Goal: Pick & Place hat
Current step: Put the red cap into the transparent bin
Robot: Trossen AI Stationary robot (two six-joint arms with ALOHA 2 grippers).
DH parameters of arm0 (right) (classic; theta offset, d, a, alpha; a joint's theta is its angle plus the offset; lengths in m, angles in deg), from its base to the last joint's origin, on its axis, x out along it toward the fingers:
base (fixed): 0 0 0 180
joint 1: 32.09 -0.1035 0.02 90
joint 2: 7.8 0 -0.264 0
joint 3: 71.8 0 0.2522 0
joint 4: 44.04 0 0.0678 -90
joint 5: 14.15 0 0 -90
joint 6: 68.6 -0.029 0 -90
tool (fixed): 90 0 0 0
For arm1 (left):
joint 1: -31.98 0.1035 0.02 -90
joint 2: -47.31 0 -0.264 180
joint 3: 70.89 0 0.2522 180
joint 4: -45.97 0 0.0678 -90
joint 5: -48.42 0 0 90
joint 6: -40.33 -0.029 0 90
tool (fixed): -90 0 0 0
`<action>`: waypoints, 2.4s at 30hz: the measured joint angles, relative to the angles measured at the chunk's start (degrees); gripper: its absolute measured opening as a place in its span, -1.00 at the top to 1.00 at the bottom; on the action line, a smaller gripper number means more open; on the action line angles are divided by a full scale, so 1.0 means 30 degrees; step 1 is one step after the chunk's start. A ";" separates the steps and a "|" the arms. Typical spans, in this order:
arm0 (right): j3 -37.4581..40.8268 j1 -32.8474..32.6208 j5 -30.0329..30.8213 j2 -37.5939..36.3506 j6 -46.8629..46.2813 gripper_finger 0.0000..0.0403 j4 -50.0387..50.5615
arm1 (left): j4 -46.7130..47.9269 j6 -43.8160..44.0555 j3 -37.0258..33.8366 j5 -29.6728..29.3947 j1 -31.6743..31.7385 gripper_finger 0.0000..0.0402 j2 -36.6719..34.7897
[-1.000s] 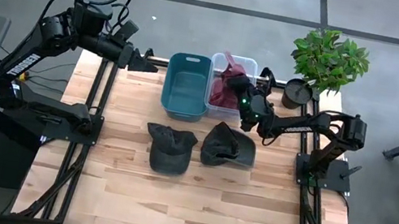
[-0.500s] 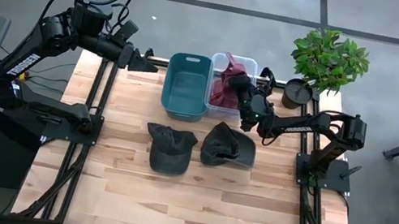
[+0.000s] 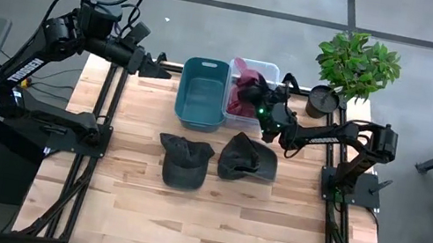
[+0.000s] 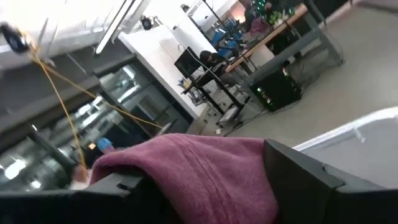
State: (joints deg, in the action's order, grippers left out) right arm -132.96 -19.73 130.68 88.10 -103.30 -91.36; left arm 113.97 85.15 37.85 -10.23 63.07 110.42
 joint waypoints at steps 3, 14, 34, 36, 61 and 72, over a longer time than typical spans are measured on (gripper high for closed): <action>0.0000 -0.0001 -0.0057 0.0000 0.2107 -0.21 0.0000 | 0.0000 0.0021 0.0000 0.0007 0.0007 -0.12 0.0000; -0.0543 -0.0001 0.0222 0.0000 0.6309 -0.21 0.0235 | 0.0000 0.0138 0.0000 0.0021 0.0000 -0.12 0.0000; -0.4584 -0.1443 1.0590 0.0000 2.3343 -0.21 0.3264 | -0.0007 0.0153 0.0000 0.0028 -0.0001 -0.12 0.0000; -0.4681 -0.1437 1.1274 0.0000 2.4096 -0.21 0.3279 | -0.0007 0.0153 0.0000 0.0028 0.0003 -0.12 0.0000; -1.3014 -0.4898 0.9756 -0.0007 3.0417 -0.20 0.9102 | -0.0015 -0.0086 0.0000 0.0356 0.0001 -0.12 0.0000; -1.3064 -0.3999 -0.5731 -0.0495 1.2406 -0.20 2.0118 | -0.0007 -0.0284 0.0000 0.0927 -0.0001 -0.12 0.0000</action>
State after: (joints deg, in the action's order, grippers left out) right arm -172.15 -31.73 113.49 86.61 -66.08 -31.01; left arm 113.95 84.29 37.85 -7.45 63.07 110.42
